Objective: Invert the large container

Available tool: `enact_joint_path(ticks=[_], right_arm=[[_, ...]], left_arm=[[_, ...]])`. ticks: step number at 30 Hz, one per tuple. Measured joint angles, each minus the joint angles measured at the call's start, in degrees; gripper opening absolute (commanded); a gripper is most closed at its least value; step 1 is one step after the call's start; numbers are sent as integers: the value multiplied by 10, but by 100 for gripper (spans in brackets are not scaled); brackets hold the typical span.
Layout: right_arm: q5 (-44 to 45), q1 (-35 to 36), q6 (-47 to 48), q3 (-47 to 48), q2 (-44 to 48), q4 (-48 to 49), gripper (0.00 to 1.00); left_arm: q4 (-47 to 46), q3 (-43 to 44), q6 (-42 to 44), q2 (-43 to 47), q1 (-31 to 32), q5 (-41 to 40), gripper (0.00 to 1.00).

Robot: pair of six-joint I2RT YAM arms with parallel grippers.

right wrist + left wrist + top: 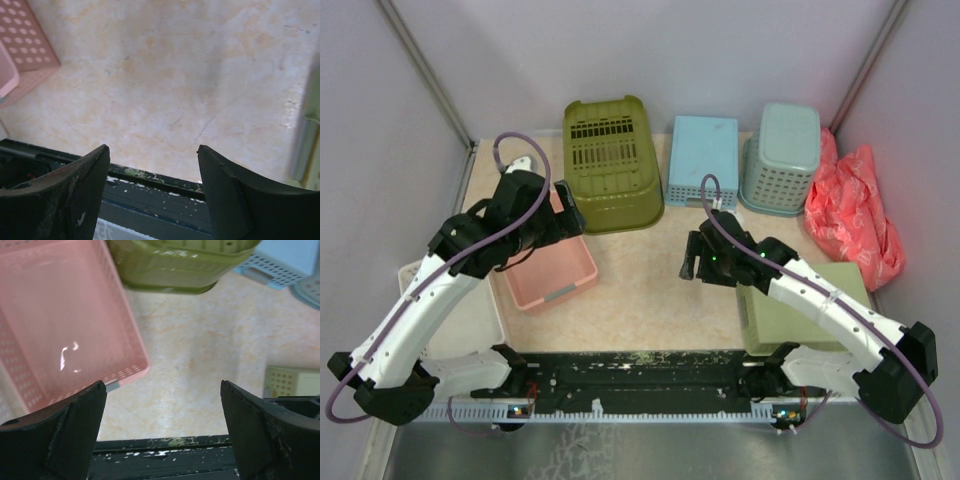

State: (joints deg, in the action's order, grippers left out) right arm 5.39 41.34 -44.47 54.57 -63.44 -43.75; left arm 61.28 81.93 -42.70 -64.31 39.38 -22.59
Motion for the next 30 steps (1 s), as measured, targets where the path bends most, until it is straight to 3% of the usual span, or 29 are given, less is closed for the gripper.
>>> enact_joint_path(ticks=[5,11,18,25,30], right_arm=[[-25,2,-1,-1,-4,42,72],[-31,2,0,-1,-25,48,72],[-28,2,3,3,-22,42,72],[-26,2,3,3,-17,33,72],[-23,2,3,3,-9,23,72]], left_arm=[[3,-114,-32,1,0,-17,92],[-50,-212,-83,-63,1,-23,83],[-169,-229,-90,-112,1,-29,81],[-230,-230,-116,-206,1,-56,45],[-240,-235,-136,-218,1,-61,19]])
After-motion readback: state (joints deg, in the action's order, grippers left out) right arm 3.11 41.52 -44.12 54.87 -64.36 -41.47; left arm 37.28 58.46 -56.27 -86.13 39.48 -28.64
